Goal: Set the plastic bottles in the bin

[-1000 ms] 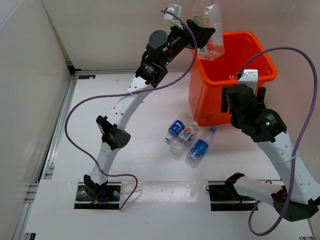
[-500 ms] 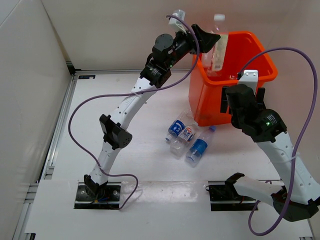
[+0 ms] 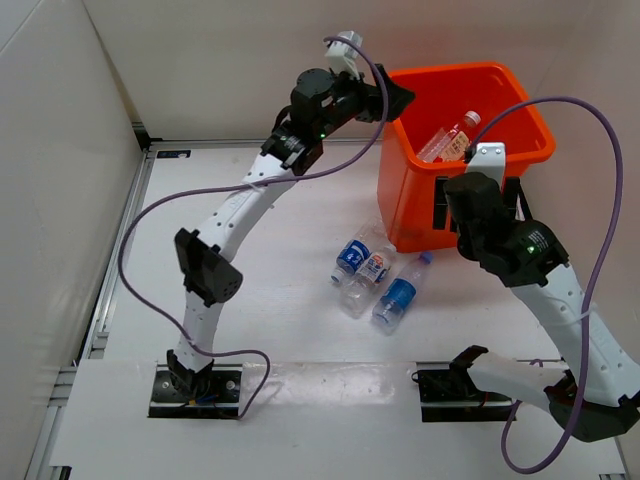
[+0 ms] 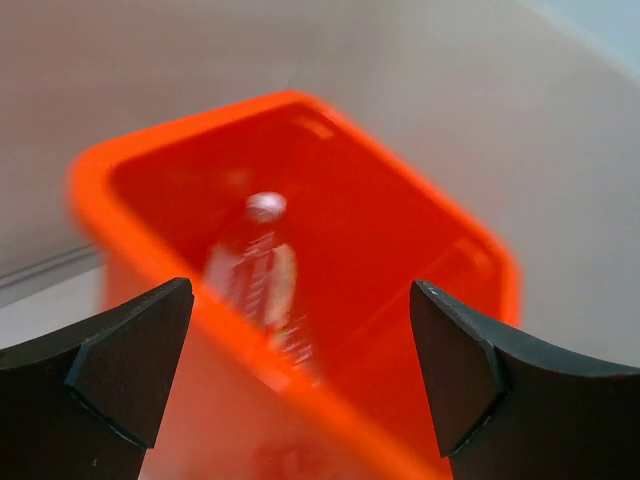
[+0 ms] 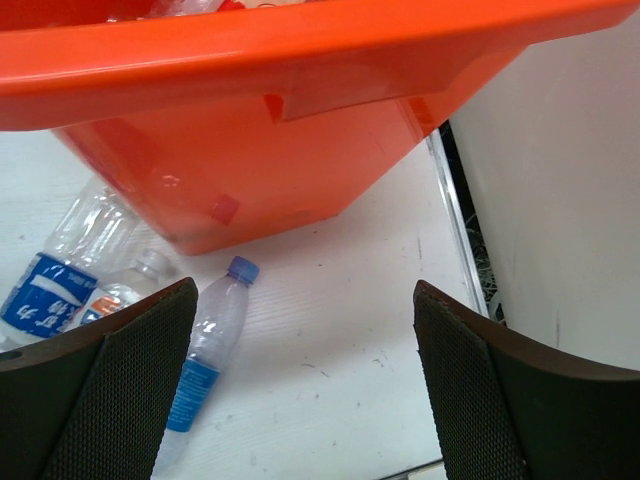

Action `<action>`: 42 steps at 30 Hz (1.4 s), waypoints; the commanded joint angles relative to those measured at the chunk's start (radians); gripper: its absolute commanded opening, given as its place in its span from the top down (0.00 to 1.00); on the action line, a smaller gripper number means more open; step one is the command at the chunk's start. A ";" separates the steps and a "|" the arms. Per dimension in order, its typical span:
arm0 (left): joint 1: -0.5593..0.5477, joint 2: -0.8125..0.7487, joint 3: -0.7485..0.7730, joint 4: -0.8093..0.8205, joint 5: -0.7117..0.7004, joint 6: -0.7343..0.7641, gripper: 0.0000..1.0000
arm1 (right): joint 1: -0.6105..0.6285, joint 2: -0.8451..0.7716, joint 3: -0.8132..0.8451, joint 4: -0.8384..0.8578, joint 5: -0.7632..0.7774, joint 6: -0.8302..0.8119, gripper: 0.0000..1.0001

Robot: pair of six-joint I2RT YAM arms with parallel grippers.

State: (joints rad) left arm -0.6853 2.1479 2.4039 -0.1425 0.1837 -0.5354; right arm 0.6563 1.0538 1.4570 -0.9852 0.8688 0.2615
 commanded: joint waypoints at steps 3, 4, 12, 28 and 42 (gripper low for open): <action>0.056 -0.357 -0.273 -0.083 -0.070 0.308 0.00 | 0.020 -0.028 0.003 0.016 -0.027 0.042 0.10; 0.061 -0.384 -0.358 -0.103 -0.081 0.351 0.00 | 0.008 -0.035 0.006 0.014 -0.033 0.044 0.10; 0.142 -0.580 -0.716 -0.160 -0.050 0.416 0.00 | -0.080 -0.097 0.039 -0.062 -0.258 0.080 0.10; 0.082 -0.458 -0.954 -0.209 0.003 0.469 0.00 | -0.346 -0.255 -0.009 -0.145 -0.450 0.177 0.10; -0.023 -0.099 -0.678 -0.354 -0.001 0.336 0.00 | -0.457 -0.252 0.177 -0.311 -0.337 0.150 0.10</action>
State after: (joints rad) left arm -0.6815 2.0449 1.6543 -0.4263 0.1848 -0.1596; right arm 0.1909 0.8089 1.5974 -1.2781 0.4835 0.4248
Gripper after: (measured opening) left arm 0.996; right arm 0.899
